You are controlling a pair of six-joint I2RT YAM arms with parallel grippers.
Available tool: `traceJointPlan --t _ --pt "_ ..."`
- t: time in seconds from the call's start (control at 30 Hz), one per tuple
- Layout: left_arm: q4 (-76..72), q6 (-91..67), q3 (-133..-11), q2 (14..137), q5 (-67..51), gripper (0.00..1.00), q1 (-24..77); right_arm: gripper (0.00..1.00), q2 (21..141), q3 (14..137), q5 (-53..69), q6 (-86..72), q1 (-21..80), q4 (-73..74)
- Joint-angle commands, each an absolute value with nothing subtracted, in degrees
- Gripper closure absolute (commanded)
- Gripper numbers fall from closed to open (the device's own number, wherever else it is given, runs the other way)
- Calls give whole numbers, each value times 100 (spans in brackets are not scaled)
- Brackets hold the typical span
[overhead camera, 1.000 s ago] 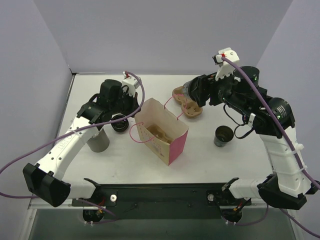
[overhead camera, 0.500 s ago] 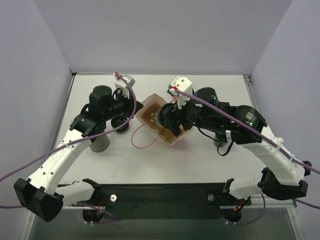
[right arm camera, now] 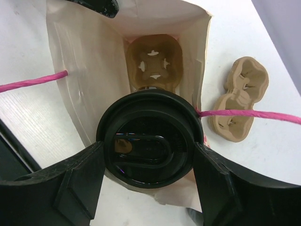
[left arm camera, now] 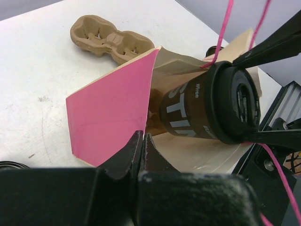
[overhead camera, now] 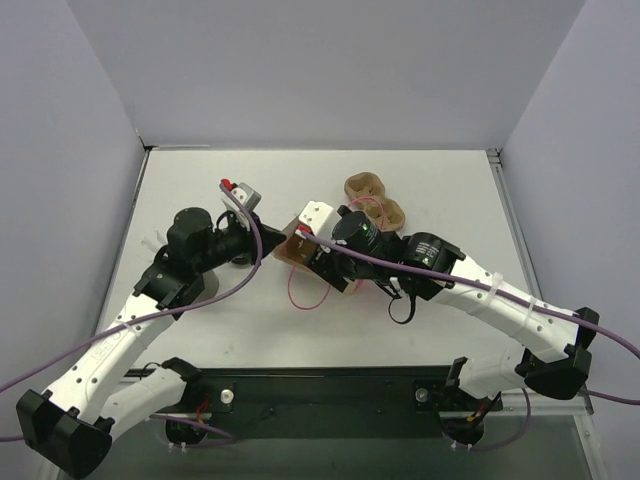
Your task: Pack the takeout coffee
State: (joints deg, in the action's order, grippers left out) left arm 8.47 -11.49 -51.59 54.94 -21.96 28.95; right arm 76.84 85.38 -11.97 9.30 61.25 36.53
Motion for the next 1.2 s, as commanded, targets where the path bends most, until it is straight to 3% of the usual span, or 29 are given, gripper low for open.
traceJointPlan --t 0.0,0.2,0.83,1.17 --pt "211 -1406 -5124 5186 -2304 100 2936 54 7497 8078 -1398 1327 6205 3270" --pt "456 -1547 -5238 5142 -1671 100 2936 54 7401 8261 -1590 1511 6503 3138" --pt "563 -1380 -5203 5124 -1362 100 2953 54 7585 8859 -1802 2171 6847 3059" --pt "89 -1249 -5080 5062 -1923 100 2944 53 7769 8552 -1819 2276 6803 3103"
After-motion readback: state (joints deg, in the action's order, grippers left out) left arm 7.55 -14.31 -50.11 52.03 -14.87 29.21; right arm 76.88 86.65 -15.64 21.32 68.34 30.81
